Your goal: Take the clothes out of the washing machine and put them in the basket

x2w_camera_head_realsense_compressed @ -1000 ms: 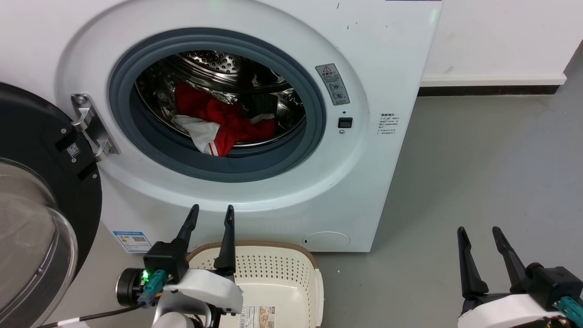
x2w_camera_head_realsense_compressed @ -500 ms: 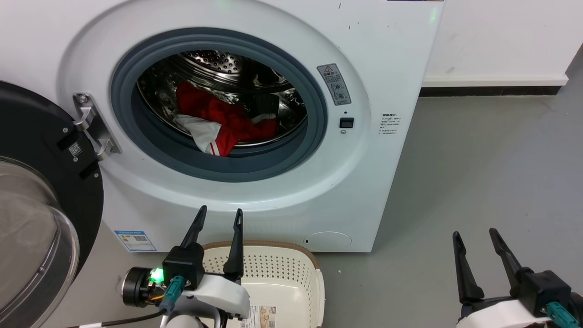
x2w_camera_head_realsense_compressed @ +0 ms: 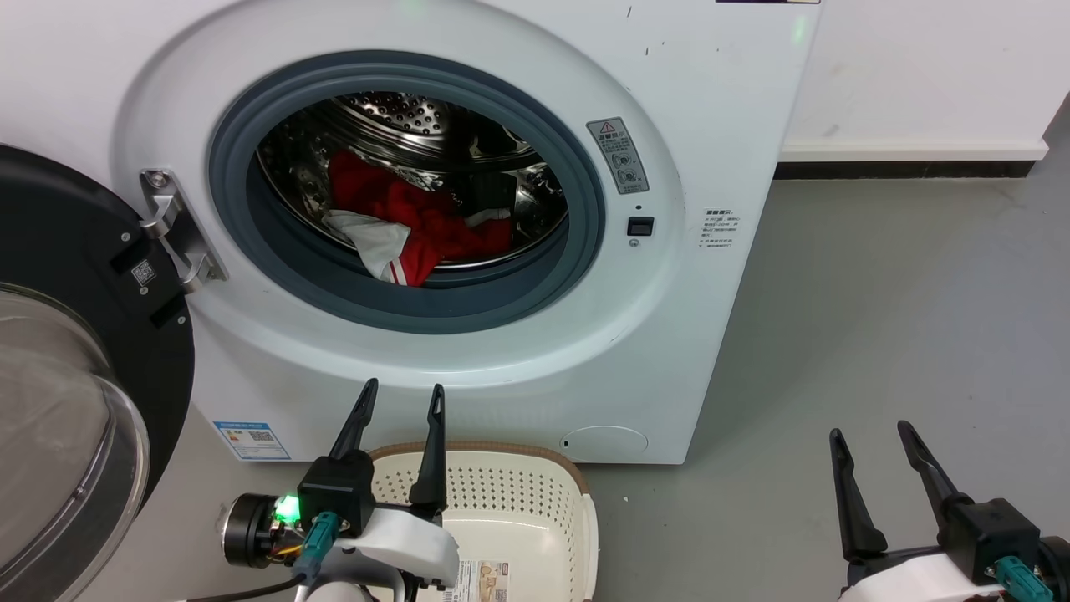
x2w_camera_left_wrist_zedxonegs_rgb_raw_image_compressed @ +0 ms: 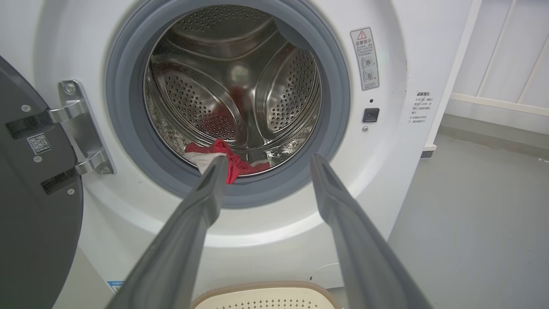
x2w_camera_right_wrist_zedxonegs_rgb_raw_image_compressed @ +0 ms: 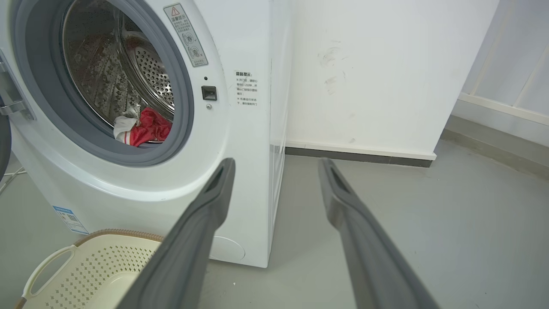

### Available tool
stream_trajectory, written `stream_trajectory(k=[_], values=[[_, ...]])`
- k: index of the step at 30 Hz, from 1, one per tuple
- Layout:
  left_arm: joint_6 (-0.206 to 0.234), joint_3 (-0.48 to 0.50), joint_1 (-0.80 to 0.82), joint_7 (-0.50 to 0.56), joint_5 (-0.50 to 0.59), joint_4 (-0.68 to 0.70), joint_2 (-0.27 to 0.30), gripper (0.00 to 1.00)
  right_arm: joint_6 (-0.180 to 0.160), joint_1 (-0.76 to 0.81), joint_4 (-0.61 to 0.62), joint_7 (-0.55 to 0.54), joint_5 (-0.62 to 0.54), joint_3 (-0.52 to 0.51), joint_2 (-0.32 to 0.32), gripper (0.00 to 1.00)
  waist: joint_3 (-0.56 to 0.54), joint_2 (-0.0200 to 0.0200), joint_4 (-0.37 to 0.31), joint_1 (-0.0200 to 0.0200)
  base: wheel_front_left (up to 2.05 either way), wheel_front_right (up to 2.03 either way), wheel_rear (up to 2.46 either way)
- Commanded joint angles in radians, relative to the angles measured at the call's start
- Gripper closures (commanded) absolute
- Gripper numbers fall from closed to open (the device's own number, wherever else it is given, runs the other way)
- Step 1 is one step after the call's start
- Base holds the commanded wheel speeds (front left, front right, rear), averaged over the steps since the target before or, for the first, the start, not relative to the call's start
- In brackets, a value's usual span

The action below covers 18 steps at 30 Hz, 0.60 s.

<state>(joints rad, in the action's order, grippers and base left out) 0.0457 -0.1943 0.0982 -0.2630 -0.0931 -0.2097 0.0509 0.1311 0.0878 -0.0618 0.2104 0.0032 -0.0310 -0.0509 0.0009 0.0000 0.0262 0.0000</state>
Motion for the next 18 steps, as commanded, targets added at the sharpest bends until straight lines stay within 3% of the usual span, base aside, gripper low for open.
stream_trajectory(k=[1,18], values=[[0.008,-0.001,-0.009,-0.003,-0.001,0.001,-0.001,0.0,-0.001,0.015,0.001,-0.001,0.001,-0.002,0.001,0.0,0.0,0.0,0.001,0.0,0.0,0.0,0.0],[0.027,-0.005,-0.006,-0.003,0.001,-0.009,-0.001,0.0,-0.001,0.011,-0.002,-0.014,0.011,-0.006,0.001,0.0,0.007,0.0,0.007,0.0,0.0,0.0,0.0]])
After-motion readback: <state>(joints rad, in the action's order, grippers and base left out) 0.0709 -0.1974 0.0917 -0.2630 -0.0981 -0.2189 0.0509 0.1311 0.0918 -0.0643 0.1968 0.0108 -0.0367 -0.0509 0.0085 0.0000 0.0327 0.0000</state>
